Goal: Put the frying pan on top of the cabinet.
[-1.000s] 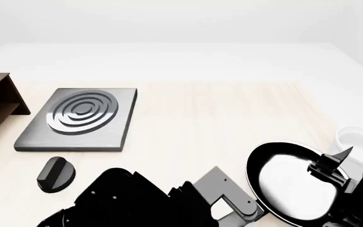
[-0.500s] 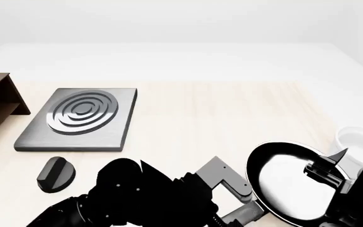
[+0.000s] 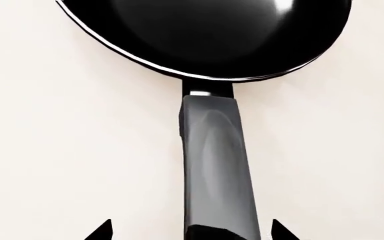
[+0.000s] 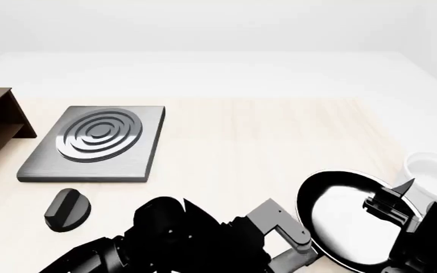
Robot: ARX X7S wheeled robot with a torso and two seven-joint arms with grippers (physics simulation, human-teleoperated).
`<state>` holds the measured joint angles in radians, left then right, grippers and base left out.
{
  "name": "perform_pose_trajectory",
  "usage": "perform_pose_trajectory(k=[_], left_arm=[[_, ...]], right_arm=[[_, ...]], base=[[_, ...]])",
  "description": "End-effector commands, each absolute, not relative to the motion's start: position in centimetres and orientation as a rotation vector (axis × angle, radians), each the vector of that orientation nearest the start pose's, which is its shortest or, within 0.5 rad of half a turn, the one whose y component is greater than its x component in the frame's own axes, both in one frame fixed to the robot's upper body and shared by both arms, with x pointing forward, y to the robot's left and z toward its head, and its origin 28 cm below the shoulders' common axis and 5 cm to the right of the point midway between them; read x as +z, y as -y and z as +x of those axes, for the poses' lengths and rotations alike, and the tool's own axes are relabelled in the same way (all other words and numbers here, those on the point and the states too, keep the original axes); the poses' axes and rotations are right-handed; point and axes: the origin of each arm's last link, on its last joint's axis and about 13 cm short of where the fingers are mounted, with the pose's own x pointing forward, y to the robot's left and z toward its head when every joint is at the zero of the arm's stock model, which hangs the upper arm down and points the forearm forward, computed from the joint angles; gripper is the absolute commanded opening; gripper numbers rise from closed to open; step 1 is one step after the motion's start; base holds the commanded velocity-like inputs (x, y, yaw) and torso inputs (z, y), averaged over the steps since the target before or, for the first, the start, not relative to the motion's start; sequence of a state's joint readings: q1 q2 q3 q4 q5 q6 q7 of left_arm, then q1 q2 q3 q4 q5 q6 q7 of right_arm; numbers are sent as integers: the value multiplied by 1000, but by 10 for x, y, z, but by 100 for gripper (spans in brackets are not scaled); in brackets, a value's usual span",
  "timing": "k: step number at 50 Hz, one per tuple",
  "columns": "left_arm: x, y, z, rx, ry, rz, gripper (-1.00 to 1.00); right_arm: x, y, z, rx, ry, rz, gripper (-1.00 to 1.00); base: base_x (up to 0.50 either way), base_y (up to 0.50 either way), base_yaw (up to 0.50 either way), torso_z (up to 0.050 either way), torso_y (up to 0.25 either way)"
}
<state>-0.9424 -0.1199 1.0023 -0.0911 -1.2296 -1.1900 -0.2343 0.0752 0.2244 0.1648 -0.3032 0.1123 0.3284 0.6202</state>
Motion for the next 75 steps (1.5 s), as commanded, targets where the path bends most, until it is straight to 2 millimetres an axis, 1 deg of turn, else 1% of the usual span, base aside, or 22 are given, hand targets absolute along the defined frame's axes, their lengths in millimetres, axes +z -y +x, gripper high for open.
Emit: perform_pose_trajectory(k=[1, 7, 17, 18, 31, 36, 40, 41, 44, 46, 47, 52, 53, 54, 57, 59, 60, 65, 66, 67, 71, 75], left_arm=[[111, -76, 250, -1089, -920, 314, 100], [108, -72, 249, -1102, -934, 311, 100], [91, -71, 254, -1067, -1011, 289, 100], [91, -71, 255, -1032, -992, 286, -100], [91, -75, 262, -935, -983, 317, -100], [98, -79, 262, -903, -931, 352, -100], [125, -94, 267, -848, -836, 348, -100], [138, -105, 272, -798, -792, 333, -100], [155, -123, 275, -747, -738, 301, -100], [168, -137, 274, -725, -707, 270, -100], [180, -150, 272, -686, -661, 238, -100], [209, -174, 267, -614, -572, 174, -100], [224, -182, 267, -574, -525, 140, -100], [231, -186, 267, -564, -508, 124, -100], [258, -200, 274, -492, -435, 48, -100], [271, -207, 280, -426, -404, 6, -100], [284, -216, 289, -347, -381, -50, -100], [307, -240, 314, -146, -362, -102, -100], [308, -240, 314, -146, -362, -102, -100], [314, -249, 323, -68, -355, -119, -100], [329, -273, 340, 86, -356, -162, -100], [337, -291, 352, 194, -356, -193, -100]], right_arm=[[85, 176, 220, -751, 111, -83, 100], [82, 175, 223, -742, 105, -82, 100], [82, 174, 223, -730, 107, -77, 100], [82, 174, 222, -731, 107, -77, 100], [84, 173, 222, -731, 113, -77, 100], [83, 173, 221, -732, 111, -75, 100], [83, 174, 221, -731, 113, -72, 100], [84, 175, 221, -733, 115, -73, 100], [83, 175, 221, -735, 116, -73, 100], [84, 176, 221, -736, 117, -71, 100], [84, 176, 221, -735, 118, -72, 100], [84, 175, 223, -734, 117, -77, 100], [84, 174, 223, -732, 117, -78, 100], [85, 174, 224, -731, 118, -78, 100], [86, 172, 225, -726, 117, -81, 100], [85, 172, 225, -724, 117, -80, 100], [86, 173, 224, -722, 118, -80, 100], [87, 174, 223, -720, 118, -81, 100], [87, 174, 223, -720, 118, -81, 100], [87, 174, 223, -721, 119, -80, 100], [87, 173, 223, -717, 118, -78, 100], [88, 173, 224, -712, 118, -77, 100]], base=[[0, 0, 0, 0, 0], [0, 0, 0, 0, 0], [0, 0, 0, 0, 0], [0, 0, 0, 0, 0], [0, -1, -2, 0, 0], [3, -1, -1, -3, 0], [0, 0, 0, 0, 0], [0, 0, 0, 0, 0], [0, 0, 0, 0, 0], [0, 0, 0, 0, 0], [0, 0, 0, 0, 0], [0, 0, 0, 0, 0], [0, 0, 0, 0, 0], [0, 0, 0, 0, 0], [0, 0, 0, 0, 3], [0, 0, 0, 0, 0], [0, 0, 0, 0, 0], [0, 0, 0, 0, 2], [0, 0, 0, 0, 0], [0, 0, 0, 0, 0], [0, 0, 0, 0, 2], [0, 0, 1, 0, 3]])
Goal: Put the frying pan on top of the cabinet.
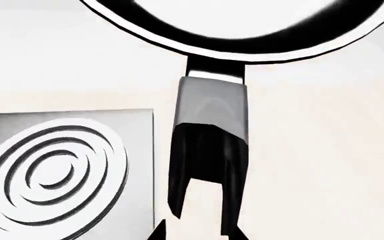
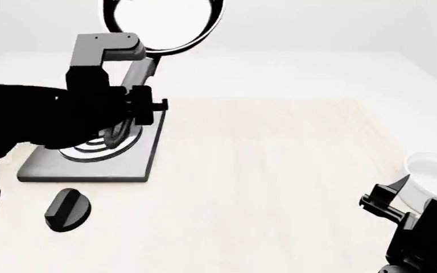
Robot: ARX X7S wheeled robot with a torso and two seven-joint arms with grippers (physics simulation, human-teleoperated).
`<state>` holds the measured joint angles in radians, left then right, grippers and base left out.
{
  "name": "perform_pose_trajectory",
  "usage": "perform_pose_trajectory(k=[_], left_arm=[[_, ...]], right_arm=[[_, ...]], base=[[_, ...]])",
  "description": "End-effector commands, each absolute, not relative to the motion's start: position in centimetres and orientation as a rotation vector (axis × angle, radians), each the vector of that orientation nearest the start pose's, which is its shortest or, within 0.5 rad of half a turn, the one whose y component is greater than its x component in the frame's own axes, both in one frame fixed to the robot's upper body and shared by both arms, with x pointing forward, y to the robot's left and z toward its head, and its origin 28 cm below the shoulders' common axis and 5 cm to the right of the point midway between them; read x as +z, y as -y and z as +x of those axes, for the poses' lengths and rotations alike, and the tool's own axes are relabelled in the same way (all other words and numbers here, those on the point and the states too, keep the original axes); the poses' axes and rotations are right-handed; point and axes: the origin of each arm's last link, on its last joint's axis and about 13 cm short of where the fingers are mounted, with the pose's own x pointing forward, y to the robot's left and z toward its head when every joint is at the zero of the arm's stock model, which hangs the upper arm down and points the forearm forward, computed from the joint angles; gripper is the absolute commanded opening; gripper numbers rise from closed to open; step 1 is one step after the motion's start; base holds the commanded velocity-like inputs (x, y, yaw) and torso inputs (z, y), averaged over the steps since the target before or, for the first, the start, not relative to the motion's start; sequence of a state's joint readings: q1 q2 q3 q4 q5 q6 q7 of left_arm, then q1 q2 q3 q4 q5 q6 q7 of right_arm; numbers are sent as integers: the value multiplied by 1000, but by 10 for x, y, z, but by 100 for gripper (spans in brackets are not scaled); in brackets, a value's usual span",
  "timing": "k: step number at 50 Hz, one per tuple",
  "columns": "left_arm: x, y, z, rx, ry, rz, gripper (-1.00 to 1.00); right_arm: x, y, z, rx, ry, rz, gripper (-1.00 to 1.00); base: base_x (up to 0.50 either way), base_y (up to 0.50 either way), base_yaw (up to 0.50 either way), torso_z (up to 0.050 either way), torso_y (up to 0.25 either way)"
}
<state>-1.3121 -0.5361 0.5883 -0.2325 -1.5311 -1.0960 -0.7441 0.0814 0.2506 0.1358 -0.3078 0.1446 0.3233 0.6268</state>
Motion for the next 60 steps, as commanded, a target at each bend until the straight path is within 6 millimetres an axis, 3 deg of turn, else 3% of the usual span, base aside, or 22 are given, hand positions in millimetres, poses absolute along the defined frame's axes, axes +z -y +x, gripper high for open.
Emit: perform_pose_trajectory(k=[1, 8, 19, 41, 51, 60], left_arm=[[343, -300, 356, 252, -355, -206, -100], [359, -331, 365, 390, -354, -307, -100], [353, -363, 367, 569, -360, -372, -100], [300, -414, 359, 893, -487, -483, -100], [288, -420, 357, 980, -522, -470, -100], [279, -412, 362, 956, -547, -429, -100]], right_arm=[[89, 172, 224, -710, 118, -80, 100], [91, 172, 224, -710, 123, -79, 100], [90, 172, 224, -704, 119, -80, 100], [86, 169, 225, -690, 109, -82, 100], [85, 167, 227, -683, 106, -81, 100], [83, 167, 228, -682, 100, -82, 100]], base=[[0, 0, 0, 0, 0], [0, 0, 0, 0, 3], [0, 0, 0, 0, 2], [0, 0, 0, 0, 1], [0, 0, 0, 0, 1], [0, 0, 0, 0, 1]])
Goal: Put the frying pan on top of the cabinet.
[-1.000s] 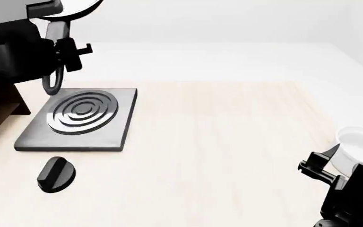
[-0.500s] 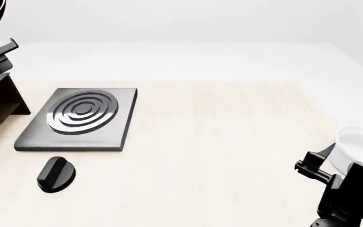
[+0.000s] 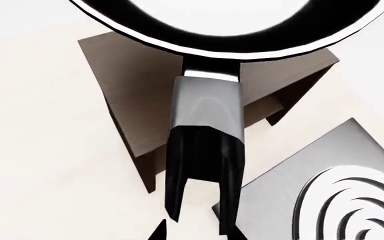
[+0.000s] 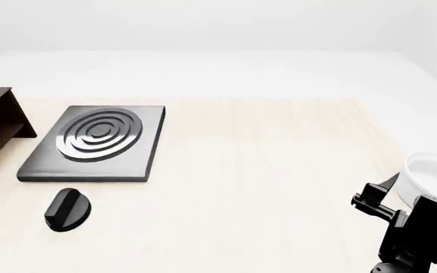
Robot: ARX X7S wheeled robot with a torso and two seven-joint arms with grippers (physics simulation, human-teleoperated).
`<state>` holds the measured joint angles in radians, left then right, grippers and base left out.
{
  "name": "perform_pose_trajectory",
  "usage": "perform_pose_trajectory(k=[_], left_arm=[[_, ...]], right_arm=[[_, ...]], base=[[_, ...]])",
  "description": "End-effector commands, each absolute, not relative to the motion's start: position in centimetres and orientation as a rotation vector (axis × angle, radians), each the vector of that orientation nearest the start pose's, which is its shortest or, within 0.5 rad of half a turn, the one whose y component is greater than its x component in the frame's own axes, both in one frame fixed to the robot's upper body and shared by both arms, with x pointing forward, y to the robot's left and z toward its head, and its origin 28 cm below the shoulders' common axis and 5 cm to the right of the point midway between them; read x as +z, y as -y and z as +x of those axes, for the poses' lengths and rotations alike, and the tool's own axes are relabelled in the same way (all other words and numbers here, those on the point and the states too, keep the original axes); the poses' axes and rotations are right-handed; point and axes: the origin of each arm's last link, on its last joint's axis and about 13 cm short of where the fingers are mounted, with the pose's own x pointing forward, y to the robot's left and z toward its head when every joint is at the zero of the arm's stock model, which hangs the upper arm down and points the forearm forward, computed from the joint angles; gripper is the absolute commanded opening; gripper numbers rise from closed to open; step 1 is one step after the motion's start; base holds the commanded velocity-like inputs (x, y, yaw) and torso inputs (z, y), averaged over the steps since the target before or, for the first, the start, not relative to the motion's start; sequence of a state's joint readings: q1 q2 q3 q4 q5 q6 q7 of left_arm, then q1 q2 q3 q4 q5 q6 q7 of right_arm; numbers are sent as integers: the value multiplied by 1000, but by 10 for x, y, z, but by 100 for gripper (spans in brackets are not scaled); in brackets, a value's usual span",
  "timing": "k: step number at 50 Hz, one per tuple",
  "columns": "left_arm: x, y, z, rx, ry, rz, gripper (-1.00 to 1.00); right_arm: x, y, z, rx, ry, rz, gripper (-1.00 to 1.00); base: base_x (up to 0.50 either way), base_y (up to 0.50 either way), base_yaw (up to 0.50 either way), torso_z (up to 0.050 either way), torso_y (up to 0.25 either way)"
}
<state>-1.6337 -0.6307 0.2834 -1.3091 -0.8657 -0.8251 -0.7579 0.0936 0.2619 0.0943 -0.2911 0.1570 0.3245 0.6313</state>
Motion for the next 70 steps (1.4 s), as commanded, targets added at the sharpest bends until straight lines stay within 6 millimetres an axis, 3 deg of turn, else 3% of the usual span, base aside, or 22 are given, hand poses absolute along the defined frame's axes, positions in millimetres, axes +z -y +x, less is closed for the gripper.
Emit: perform_pose_trajectory(k=[1, 28, 44, 45, 58, 62, 64, 67, 70], left_arm=[[279, -412, 362, 948, -549, -423, -100], [268, -417, 359, 965, -580, -462, -100], [262, -409, 361, 912, -614, -418, -100], [262, -409, 361, 910, -614, -416, 100], [267, -409, 363, 888, -570, -427, 100], [296, -413, 370, 830, -339, -472, 100], [318, -411, 371, 846, -253, -404, 100], [343, -402, 367, 809, -155, -366, 100], [354, -386, 362, 776, -88, -279, 100]], right_arm=[[83, 168, 228, -682, 99, -82, 100], [81, 167, 226, -682, 95, -85, 100], [81, 166, 225, -682, 97, -84, 100], [80, 166, 225, -681, 97, -84, 100], [79, 166, 225, -677, 94, -82, 100], [78, 166, 225, -679, 92, -81, 100], [78, 166, 225, -677, 93, -81, 100], [77, 165, 226, -674, 91, -81, 100], [77, 163, 226, -667, 94, -78, 100]], base=[[0, 0, 0, 0, 0], [0, 0, 0, 1, 1], [0, 0, -1, 0, 1], [0, 0, 0, 0, 0], [0, 0, 0, 0, 0], [0, 0, 0, 0, 0], [0, 0, 0, 0, 0], [0, 0, 0, 0, 0], [0, 0, 0, 0, 0]])
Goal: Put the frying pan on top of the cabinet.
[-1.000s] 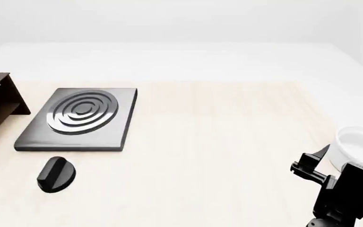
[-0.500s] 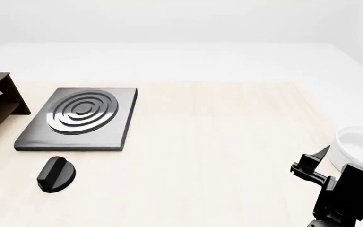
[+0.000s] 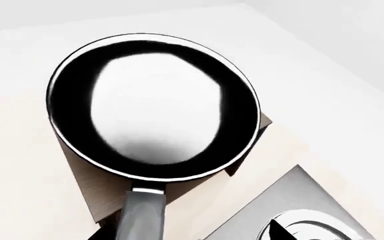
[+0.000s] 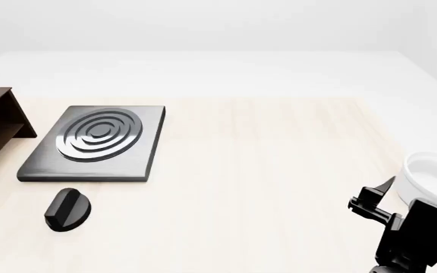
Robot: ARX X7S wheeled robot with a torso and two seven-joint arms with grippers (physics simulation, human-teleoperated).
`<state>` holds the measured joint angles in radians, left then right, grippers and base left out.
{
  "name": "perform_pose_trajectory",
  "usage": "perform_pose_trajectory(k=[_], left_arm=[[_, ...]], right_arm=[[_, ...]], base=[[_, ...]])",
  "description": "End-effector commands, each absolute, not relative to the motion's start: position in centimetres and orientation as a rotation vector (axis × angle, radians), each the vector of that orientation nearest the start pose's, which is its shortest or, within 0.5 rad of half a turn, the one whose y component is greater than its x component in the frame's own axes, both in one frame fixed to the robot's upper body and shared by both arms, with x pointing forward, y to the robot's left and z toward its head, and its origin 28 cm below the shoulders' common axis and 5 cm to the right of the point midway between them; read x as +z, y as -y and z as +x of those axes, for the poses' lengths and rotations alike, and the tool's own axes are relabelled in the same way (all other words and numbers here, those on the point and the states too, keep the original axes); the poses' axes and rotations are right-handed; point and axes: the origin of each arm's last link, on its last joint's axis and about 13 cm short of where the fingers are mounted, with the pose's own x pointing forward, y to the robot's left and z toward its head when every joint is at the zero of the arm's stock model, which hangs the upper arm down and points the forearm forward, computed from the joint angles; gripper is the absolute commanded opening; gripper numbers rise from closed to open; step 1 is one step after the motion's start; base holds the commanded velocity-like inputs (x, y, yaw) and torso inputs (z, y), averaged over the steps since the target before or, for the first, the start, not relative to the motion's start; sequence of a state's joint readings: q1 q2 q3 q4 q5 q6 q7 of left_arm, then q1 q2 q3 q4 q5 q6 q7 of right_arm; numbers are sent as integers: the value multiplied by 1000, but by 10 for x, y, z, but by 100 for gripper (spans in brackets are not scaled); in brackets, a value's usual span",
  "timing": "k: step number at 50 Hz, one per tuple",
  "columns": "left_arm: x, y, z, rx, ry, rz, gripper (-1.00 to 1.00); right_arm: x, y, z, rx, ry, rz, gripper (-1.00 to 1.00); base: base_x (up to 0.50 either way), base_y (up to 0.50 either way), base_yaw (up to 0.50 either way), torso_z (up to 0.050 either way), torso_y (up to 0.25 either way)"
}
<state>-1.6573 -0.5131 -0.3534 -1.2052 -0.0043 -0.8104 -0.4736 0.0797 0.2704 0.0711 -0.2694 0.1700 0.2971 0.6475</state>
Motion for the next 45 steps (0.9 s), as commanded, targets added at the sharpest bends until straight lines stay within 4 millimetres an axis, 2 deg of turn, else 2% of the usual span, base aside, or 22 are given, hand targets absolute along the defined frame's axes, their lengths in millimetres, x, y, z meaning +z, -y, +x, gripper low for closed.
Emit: perform_pose_trajectory(k=[1, 3, 7, 8, 9, 11, 17, 18, 25, 29, 34, 39, 45], left_arm=[[354, -385, 362, 776, -88, -278, 100], [356, -371, 360, 743, -32, -223, 100], [357, -349, 351, 634, 24, -218, 100], [352, -336, 346, 579, 35, -181, 100], [352, -335, 346, 579, 35, -181, 100], [343, -318, 338, 500, 43, -150, 100], [323, -291, 322, 356, 30, -109, 100], [311, -280, 316, 295, 20, -102, 100], [271, -261, 289, 142, 19, -107, 100], [256, -256, 277, 120, 91, -70, 100], [228, -248, 264, 84, 91, -85, 100], [215, -241, 258, 54, 98, -64, 100], [195, -225, 246, -58, 108, -65, 100]], right_arm=[[77, 163, 226, -667, 94, -78, 100], [77, 162, 226, -657, 95, -77, 100], [76, 160, 227, -649, 94, -81, 100], [76, 160, 228, -647, 92, -83, 100], [76, 160, 228, -647, 92, -83, 100], [75, 159, 228, -644, 91, -85, 100], [74, 157, 230, -632, 86, -89, 100], [74, 156, 230, -627, 86, -92, 100], [74, 152, 229, -598, 117, -145, 100], [79, 149, 227, -532, 152, -117, 100], [82, 146, 224, -502, 172, -134, 100], [85, 144, 223, -472, 191, -144, 100], [105, 129, 218, -297, 311, -166, 100]], base=[[0, 0, 0, 0, 0], [0, 0, 0, 0, 0], [0, 0, 0, 0, 0], [0, 0, 0, 0, 0], [0, 0, 0, 0, 0], [0, 0, 0, 0, 0], [0, 0, 0, 0, 0], [0, 0, 0, 0, 0], [0, 0, 0, 0, 0], [0, 0, 0, 0, 0], [0, 0, 0, 0, 0], [0, 0, 0, 0, 0], [0, 0, 0, 0, 0]])
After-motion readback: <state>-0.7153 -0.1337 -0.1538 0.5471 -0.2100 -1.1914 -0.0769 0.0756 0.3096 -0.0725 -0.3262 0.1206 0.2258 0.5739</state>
